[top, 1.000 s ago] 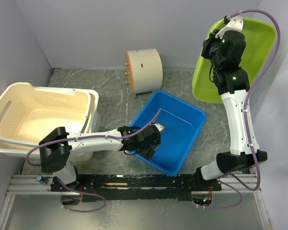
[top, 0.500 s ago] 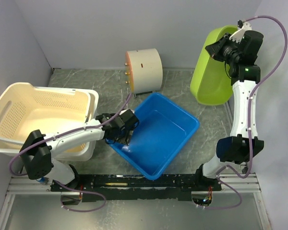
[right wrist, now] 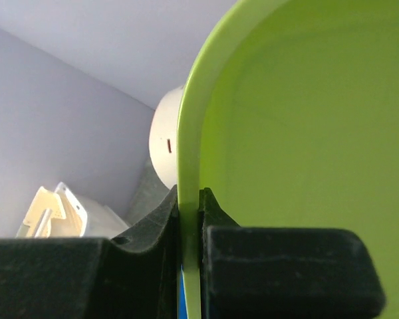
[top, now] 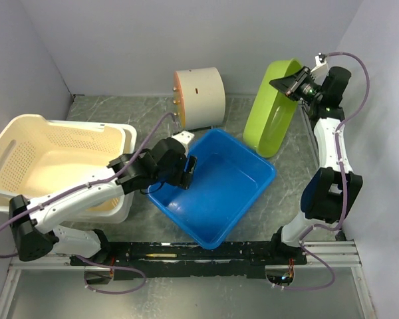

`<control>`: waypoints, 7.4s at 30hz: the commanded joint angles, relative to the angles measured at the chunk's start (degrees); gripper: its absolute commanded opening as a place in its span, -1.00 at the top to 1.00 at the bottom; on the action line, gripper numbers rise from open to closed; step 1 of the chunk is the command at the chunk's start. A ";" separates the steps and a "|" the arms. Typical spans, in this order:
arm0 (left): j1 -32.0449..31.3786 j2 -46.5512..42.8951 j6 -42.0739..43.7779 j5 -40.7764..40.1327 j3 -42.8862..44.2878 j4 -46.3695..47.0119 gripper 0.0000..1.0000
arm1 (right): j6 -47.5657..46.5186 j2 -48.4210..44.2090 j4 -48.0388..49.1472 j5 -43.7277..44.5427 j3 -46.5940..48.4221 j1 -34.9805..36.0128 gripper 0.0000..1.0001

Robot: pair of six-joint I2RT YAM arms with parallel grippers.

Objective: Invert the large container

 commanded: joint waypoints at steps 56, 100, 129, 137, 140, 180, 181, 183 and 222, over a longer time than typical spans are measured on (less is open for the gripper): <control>-2.81 -1.52 -4.82 8.35 -3.12 16.17 -0.52 | 36.09 -4.04 63.56 24.17 -60.67 -9.32 0.13; -19.83 20.28 -1.23 -4.50 16.71 11.62 -0.97 | -4.25 -27.32 -25.74 71.37 -19.94 13.54 -1.00; -26.92 35.36 -6.30 -14.03 23.60 4.63 0.48 | -10.08 -32.20 -34.28 71.59 -4.22 13.48 -1.00; -26.48 30.90 -8.25 -4.68 30.60 2.63 0.87 | -10.08 -33.83 -34.76 72.13 -3.12 13.48 -1.00; -24.36 27.79 -9.30 -0.13 29.27 4.99 0.87 | -9.71 -35.07 -33.18 70.21 -2.96 13.48 -1.00; 2.23 0.81 -60.64 16.69 -9.29 56.91 0.87 | -9.55 -36.86 -30.62 68.63 -1.91 13.48 -1.00; 2.23 0.73 -61.80 16.20 -10.37 57.31 0.87 | -9.64 -36.74 -30.60 68.54 -2.00 13.48 -1.00; 2.23 -0.05 -63.96 14.75 -12.74 58.89 0.87 | -10.12 -36.57 -30.51 68.22 -2.26 13.48 -1.00; 4.69 -10.25 -53.63 -1.40 -21.12 20.13 0.87 | 1.29 -36.76 -5.38 4.90 -33.61 12.19 -1.00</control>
